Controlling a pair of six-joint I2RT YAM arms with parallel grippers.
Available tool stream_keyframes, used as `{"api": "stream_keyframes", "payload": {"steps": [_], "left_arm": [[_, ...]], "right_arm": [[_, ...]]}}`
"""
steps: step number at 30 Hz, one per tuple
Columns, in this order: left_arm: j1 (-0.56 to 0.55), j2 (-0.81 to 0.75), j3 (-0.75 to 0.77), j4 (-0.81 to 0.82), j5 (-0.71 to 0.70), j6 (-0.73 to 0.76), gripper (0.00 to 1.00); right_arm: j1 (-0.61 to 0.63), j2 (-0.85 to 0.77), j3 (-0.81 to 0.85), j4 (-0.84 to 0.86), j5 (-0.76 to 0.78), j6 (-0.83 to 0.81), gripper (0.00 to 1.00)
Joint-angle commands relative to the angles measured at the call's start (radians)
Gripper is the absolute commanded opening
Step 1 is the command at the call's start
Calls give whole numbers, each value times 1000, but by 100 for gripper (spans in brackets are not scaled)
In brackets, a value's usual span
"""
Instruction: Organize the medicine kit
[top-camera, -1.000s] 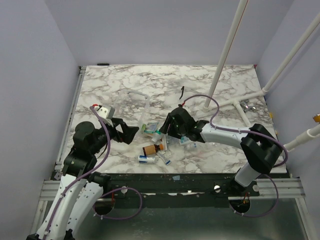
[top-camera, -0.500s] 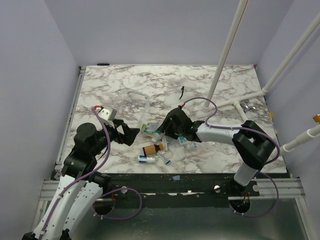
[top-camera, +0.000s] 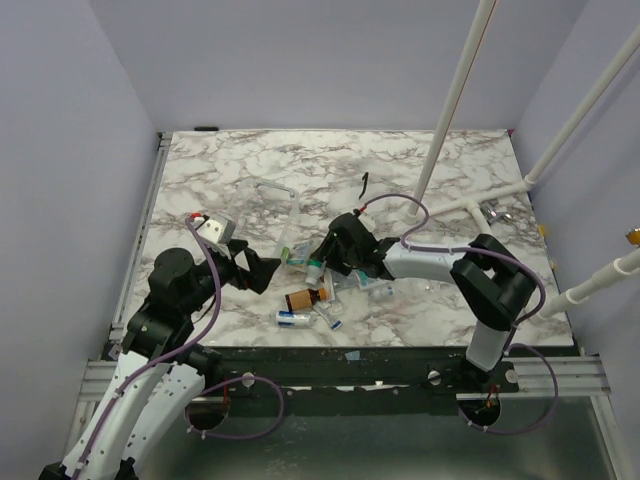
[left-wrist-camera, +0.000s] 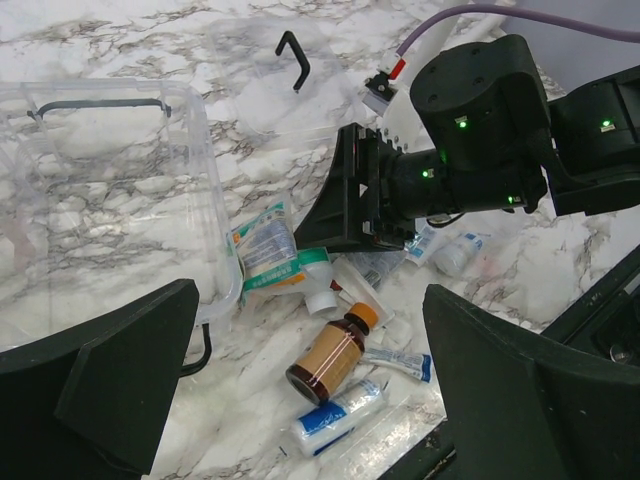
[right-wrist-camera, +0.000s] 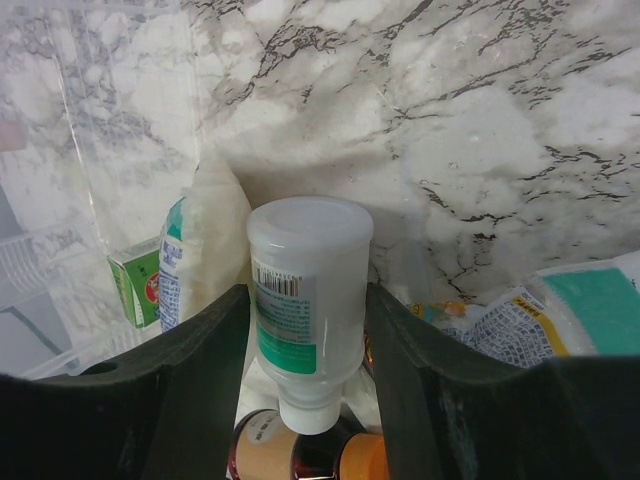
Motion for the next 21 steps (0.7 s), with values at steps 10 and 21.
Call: {"api": "stream_keyframes", "payload": {"steps": [10, 21], "left_arm": [[-17, -17, 5, -12, -22, 13, 98], [-18, -12, 4, -12, -21, 13, 98]], "right_arm": [[6, 61, 74, -60, 64, -23, 45], [6, 62, 73, -54, 47, -46, 6]]}}
